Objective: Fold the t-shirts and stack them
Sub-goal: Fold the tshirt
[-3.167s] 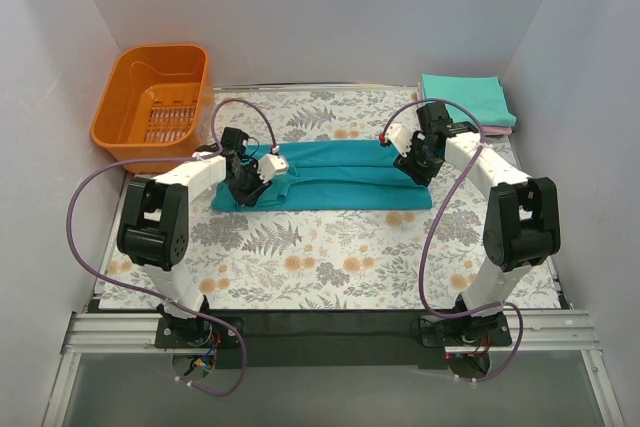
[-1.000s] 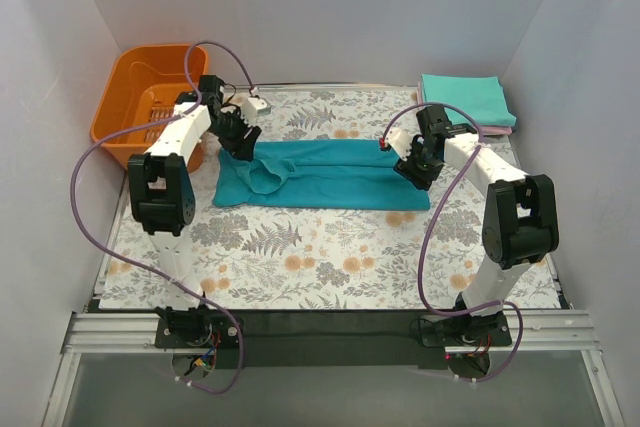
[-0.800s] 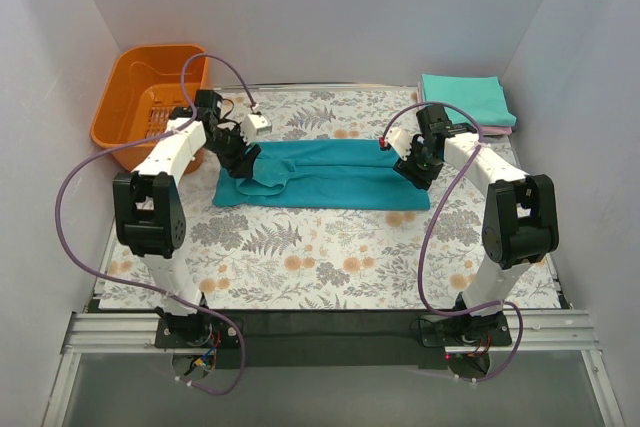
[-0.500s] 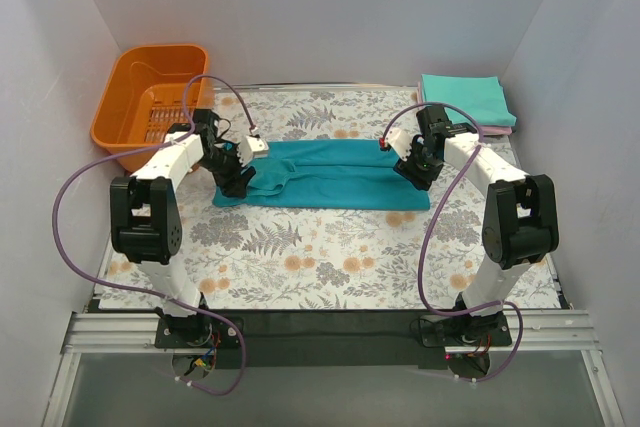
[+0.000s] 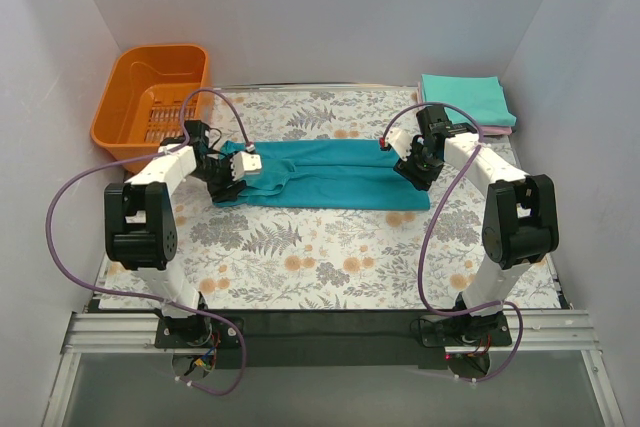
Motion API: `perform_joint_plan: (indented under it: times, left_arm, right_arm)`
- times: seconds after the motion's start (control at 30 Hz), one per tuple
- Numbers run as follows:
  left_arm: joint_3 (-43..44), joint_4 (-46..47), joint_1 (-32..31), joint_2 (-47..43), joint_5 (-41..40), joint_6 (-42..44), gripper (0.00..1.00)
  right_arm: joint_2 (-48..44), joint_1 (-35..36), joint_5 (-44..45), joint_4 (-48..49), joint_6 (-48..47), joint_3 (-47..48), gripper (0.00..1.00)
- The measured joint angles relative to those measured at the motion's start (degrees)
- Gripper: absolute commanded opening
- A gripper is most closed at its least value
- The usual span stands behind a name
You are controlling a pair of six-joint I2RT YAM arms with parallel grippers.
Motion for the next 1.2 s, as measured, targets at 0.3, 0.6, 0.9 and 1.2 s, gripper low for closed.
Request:
perform_joint_plan:
  times: [0.3, 0.6, 0.9, 1.2]
  left_arm:
    - [-2.67, 7.76, -0.39, -0.2, -0.04, 2.14, 0.4]
    - [-2.01, 9.35, -0.81, -0.2, 0.68, 2.4, 0.12]
    - [9.68, 5.77, -0.79, 3.89, 2.8, -2.1, 0.0]
    - [29.68, 7.04, -0.81, 20.2, 2.38, -13.7, 0.0]
  right_arm:
    - [0.0, 0.02, 0.02, -0.09, 0.28, 0.0, 0.47]
    - [1.4, 0.0, 0.26, -0.15, 0.26, 0.52, 0.47]
    - [1.88, 0.0, 0.46, -0.17, 0.22, 0.72, 0.46]
    - [2.69, -0.04, 0.5, -0.28, 0.15, 1.68, 0.46]
